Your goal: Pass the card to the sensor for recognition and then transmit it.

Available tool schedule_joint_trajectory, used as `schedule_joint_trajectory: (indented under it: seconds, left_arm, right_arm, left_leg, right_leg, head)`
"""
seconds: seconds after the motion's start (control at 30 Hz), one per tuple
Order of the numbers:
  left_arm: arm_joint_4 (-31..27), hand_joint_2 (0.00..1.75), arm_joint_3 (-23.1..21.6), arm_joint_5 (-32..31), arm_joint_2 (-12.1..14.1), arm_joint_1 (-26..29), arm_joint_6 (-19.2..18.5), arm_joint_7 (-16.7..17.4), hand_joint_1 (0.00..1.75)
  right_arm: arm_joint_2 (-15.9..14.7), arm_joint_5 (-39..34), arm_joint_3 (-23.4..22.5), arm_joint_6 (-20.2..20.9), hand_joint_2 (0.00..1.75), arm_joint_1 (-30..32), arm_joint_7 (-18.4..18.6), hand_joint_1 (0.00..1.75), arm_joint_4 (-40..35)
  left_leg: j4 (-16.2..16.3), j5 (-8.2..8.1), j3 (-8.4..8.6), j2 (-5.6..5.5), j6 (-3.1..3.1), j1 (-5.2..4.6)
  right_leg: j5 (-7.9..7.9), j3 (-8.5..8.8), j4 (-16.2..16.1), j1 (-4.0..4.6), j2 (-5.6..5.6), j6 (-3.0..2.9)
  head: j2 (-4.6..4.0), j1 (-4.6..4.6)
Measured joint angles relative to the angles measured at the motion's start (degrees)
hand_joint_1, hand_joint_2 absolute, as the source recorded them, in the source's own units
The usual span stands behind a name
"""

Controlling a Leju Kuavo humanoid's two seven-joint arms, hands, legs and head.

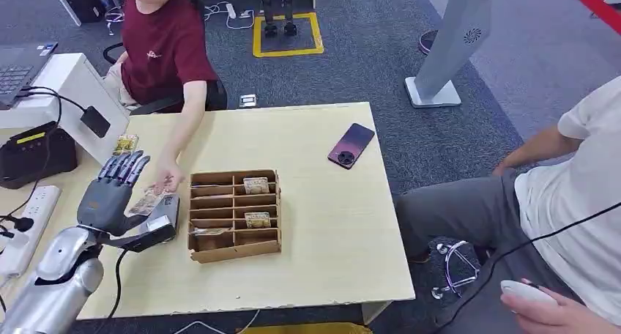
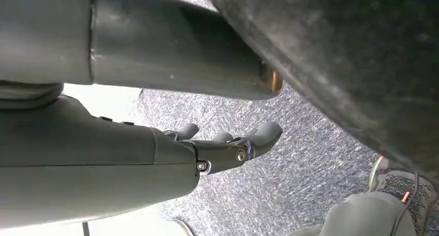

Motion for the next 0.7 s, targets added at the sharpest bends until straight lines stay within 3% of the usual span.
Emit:
schedule_joint_trajectory:
  seconds: [0.17,0.2,0.7]
  left_arm:
    - [0.0,1.75,0.0,-0.72,0.0,0.13,0.07,0.5,0.0]
    - [0.0,1.75,0.0,-0.79,0.0,0.18,0.09,0.5,1.75]
    - [0.0,1.75,2.6,6.27,-1.79,0.63,-3.72,-1.62,1.75]
  right_arm:
    - [0.0,0.0,0.02,-0.13,0.0,0.0,0.04,0.0,0.0]
    - [0.0,0.0,0.02,-0.17,0.0,-0.01,0.04,0.0,0.0]
    - [0.0,-0.81,0.72,-0.33,0.0,-0.1,0.07,0.0,0.0]
  left_leg:
    - [0.0,0.0,0.0,0.0,0.0,0.0]
    - [0.0,0.0,0.0,0.0,0.0,0.0]
    - [0.01,0.0,0.0,-0.01,0.0,0.0]
  right_leg:
    - [0.0,0.0,0.0,0.0,0.0,0.0]
    - [0.0,0.0,0.0,0.0,0.0,0.0]
    - [0.01,0.0,0.0,0.0,-0.02,0.0]
  head:
    - [0.0,0.02]
    - [0.0,0.02]
    - [0.0,0.02]
